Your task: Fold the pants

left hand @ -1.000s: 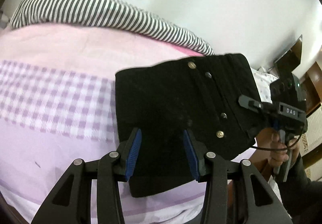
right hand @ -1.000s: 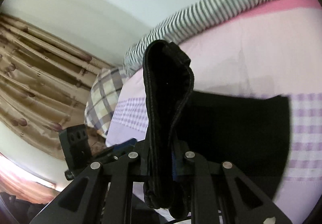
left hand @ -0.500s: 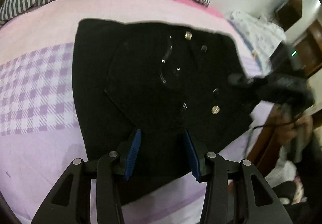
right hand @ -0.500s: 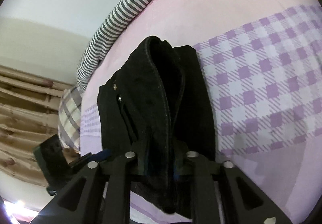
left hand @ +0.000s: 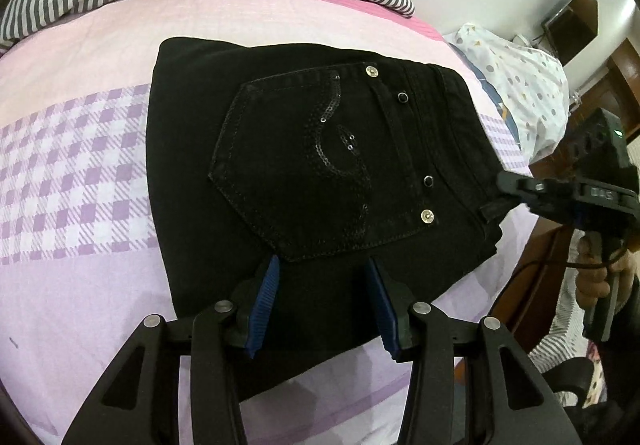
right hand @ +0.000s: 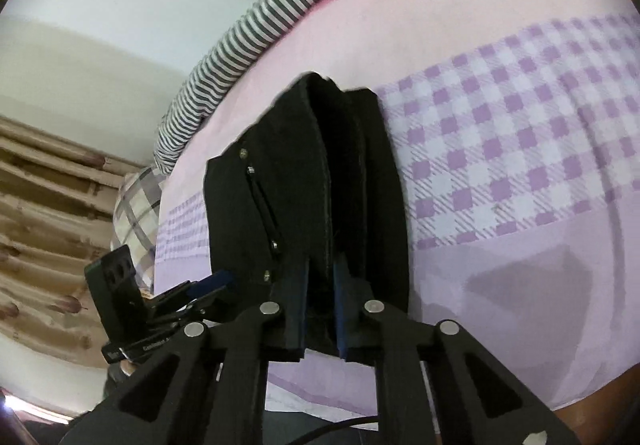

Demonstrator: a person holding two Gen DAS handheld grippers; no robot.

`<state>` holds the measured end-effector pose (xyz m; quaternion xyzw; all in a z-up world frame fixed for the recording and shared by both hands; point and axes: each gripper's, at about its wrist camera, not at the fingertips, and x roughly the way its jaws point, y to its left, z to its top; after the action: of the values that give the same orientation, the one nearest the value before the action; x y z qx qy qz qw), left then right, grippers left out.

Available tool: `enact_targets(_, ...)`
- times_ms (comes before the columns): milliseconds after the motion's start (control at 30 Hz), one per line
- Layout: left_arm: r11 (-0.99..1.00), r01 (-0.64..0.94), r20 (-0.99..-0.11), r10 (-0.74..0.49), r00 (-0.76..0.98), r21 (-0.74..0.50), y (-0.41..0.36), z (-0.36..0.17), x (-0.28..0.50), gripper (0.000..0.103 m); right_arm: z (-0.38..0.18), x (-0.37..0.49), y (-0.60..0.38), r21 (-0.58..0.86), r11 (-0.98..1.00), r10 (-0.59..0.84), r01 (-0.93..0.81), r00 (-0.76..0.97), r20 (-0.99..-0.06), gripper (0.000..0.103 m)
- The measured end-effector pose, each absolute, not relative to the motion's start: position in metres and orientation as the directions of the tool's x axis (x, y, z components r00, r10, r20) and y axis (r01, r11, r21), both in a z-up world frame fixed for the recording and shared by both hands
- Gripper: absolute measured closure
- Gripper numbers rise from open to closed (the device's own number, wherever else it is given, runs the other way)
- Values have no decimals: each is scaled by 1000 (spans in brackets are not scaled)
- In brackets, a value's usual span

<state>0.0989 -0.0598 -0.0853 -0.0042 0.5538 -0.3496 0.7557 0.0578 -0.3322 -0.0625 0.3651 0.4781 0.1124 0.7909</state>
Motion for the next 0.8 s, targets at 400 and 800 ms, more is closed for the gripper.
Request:
enact_targets(400, 762, 588, -878, -446, 175, -270, -51, -82, 73, 56, -85, 44, -318, 540, 815, 408, 212, 452, -793, 95)
enact_targets(800, 787, 583, -895, -390, 217, -202, -62, -79, 71, 56, -29, 59, -315, 442, 879, 282, 180, 551, -785, 81)
